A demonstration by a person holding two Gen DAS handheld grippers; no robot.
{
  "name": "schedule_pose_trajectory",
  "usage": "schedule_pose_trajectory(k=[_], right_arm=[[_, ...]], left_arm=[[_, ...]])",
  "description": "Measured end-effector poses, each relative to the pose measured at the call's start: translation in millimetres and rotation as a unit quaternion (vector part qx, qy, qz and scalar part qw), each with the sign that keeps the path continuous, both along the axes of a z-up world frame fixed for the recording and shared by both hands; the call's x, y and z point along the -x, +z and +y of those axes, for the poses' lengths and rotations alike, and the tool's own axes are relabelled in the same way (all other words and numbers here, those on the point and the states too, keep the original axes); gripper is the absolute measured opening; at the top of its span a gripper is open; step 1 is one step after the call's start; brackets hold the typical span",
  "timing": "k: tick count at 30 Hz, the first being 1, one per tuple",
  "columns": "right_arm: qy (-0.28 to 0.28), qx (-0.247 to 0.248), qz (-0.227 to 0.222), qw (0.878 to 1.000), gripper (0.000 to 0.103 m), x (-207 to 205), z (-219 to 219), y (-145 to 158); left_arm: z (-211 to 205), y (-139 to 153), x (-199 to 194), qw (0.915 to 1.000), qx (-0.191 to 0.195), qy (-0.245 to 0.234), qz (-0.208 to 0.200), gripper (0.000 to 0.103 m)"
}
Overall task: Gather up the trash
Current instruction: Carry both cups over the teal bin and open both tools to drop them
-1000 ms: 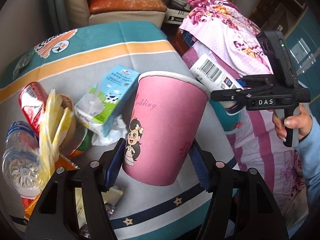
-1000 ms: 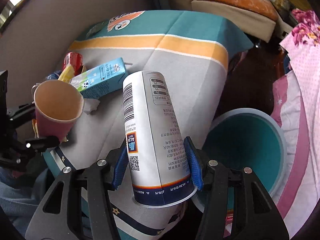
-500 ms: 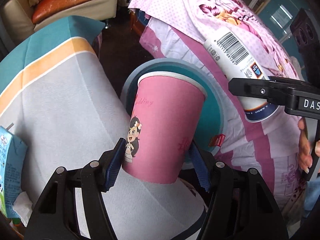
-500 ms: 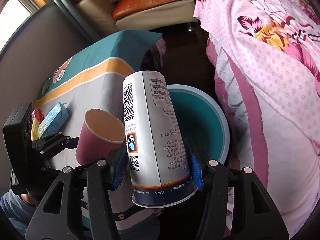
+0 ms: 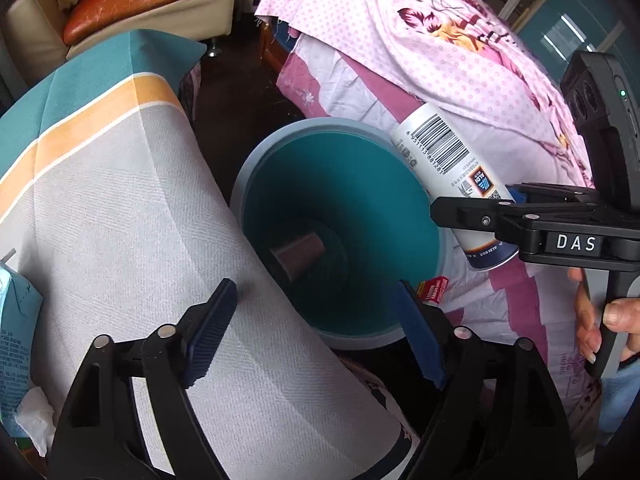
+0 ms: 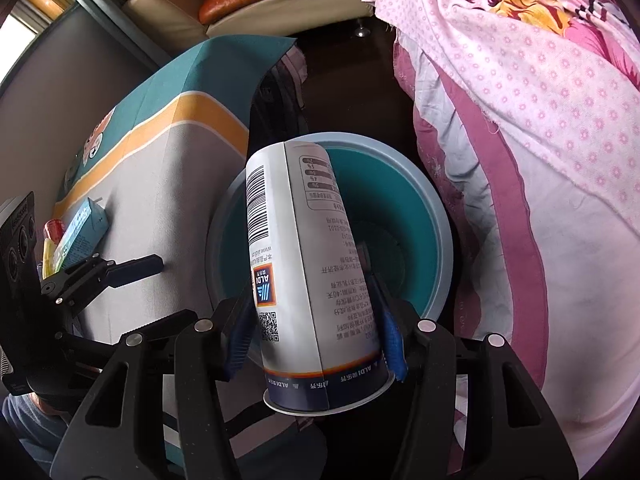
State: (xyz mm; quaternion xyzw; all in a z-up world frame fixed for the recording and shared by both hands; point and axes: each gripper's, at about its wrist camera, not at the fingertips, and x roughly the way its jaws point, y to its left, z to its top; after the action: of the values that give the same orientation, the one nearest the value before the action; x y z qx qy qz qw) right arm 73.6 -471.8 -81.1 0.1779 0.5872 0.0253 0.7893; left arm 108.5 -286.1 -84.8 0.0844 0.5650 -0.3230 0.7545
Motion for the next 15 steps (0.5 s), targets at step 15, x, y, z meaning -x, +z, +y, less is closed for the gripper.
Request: schedule_pose_trajectory(k=[15], right_arm=[[0.021,0.03,0.027,0.999,0.066,9.1,41.7,-3.5]], left_arm=[[64.5,17.8,5.4,0.9979,0.025,0.06,0.005,0.091]])
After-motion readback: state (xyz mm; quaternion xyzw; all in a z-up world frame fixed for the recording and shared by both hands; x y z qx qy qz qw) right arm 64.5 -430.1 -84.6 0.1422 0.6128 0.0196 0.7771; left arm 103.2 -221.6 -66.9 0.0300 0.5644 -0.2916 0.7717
